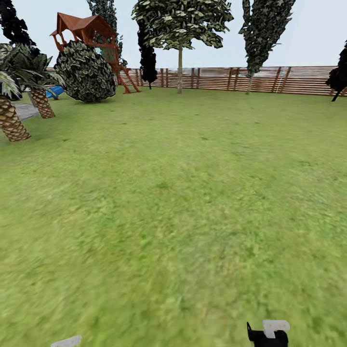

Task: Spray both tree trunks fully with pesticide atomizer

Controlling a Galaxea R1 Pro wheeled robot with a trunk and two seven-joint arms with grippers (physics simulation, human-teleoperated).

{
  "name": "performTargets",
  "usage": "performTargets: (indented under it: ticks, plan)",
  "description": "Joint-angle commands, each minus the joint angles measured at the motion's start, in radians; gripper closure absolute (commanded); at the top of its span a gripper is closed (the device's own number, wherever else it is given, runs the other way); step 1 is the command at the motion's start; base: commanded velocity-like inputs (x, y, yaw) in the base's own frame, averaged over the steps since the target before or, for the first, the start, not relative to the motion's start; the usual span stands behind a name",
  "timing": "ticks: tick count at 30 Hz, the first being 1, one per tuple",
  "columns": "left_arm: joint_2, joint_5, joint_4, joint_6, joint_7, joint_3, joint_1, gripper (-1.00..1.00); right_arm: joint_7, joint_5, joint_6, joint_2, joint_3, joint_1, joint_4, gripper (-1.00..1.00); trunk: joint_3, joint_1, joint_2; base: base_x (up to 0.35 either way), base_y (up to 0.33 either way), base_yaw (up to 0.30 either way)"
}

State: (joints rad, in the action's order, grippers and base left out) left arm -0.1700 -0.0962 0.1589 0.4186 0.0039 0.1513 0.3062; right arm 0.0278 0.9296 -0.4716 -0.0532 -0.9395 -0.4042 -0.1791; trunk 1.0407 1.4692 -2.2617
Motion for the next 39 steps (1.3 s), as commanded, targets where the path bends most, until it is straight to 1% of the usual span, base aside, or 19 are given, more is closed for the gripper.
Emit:
performTargets:
  ticks: [1,4,6,7,8,11,20,39]
  plan:
    - [-0.001,-0.01,-0.001,0.003,-0.001,-0.004,0.001,1.0,0.003,0.011,-0.004,-0.002,-0.007,-0.001,0.001,-1.0,0.001,0.0,0.0,0.34,0.0,0.021]
    - [-0.004,-0.01,-0.001,0.003,-0.001,-0.004,0.001,1.0,0.002,0.011,0.0,0.003,-0.006,-0.001,0.015,-1.0,0.001,0.0,0.0,0.34,0.0,0.006]
    - [-0.006,-0.01,-0.001,0.003,-0.001,-0.004,0.001,1.0,0.002,0.011,0.002,0.006,-0.006,-0.001,0.101,-1.0,0.001,0.0,0.0,0.34,0.0,0.001]
    - [-0.006,-0.01,-0.001,0.004,-0.001,-0.004,0.001,1.0,0.0,0.011,0.003,0.013,-0.005,0.0,0.132,-1.0,0.001,0.0,0.0,0.34,0.0,0.0]
    - [-0.006,-0.01,-0.001,0.004,-0.001,-0.004,0.001,1.0,0.001,0.011,0.003,0.023,-0.005,0.003,0.142,-1.0,0.001,0.0,0.0,0.34,0.0,0.0]
    - [-0.006,-0.009,0.0,0.004,-0.001,-0.004,0.001,1.0,0.001,0.011,0.003,0.033,-0.006,0.006,0.149,-1.0,0.001,0.0,0.0,0.34,0.0,0.0]
    - [-0.001,-0.008,-0.001,0.006,-0.002,-0.004,0.001,1.0,0.001,0.011,0.003,0.035,-0.005,0.01,0.151,-1.0,0.001,0.0,0.0,0.337,-0.02,0.0]
    - [-0.003,-0.007,0.0,0.006,-0.002,-0.004,0.001,1.0,0.001,0.011,0.003,0.035,-0.005,0.01,0.151,-1.0,0.001,0.0,0.0,0.302,-0.162,0.0]
